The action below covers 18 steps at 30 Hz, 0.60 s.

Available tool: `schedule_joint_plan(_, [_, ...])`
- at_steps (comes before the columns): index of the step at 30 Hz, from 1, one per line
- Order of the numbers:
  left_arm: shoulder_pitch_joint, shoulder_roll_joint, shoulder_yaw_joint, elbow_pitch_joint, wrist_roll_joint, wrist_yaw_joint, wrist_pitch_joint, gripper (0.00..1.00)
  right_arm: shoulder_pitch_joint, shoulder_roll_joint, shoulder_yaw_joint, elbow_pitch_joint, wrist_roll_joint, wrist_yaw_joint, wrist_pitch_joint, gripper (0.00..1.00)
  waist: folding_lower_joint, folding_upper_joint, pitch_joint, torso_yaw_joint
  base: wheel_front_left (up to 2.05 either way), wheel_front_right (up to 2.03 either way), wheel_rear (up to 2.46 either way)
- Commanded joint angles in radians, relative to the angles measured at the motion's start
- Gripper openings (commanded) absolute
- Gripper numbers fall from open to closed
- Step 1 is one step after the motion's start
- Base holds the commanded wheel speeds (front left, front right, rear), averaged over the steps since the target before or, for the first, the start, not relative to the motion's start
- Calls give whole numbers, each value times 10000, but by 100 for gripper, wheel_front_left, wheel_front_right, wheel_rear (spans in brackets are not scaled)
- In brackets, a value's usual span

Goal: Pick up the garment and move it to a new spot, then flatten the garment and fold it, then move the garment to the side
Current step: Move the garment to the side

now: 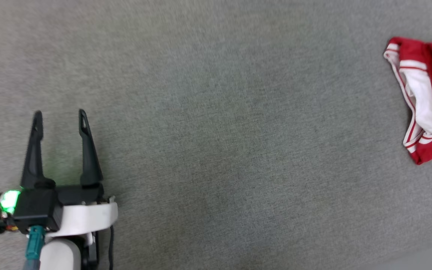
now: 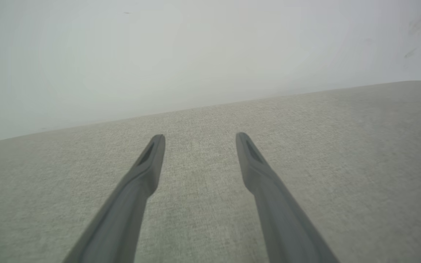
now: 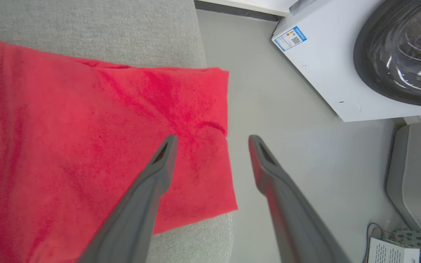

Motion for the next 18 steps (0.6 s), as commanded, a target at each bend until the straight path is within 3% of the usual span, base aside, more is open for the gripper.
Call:
schedule_joint_plan(1, [213, -72, -22, 53, -83, 61, -22, 100, 126, -17, -42, -114, -181, -11, -252, 100, -1, -1, -623, 207, 0, 0, 0])
schedule_joint_plan(8, [898, -430, -27, 449, -333, 201, -22, 100, 308, 131, -777, -1045, -1648, -11, -3067, 100, -1, -1, -2039, 714, 0, 0, 0])
schedule_joint_plan(18, [1671, -779, -80, 1114, -520, 162, -22, 100, 1837, 2540, -2775, -2343, -2895, -8, -5866, 100, -1, -1, -3684, 1741, 0, 0, 0])
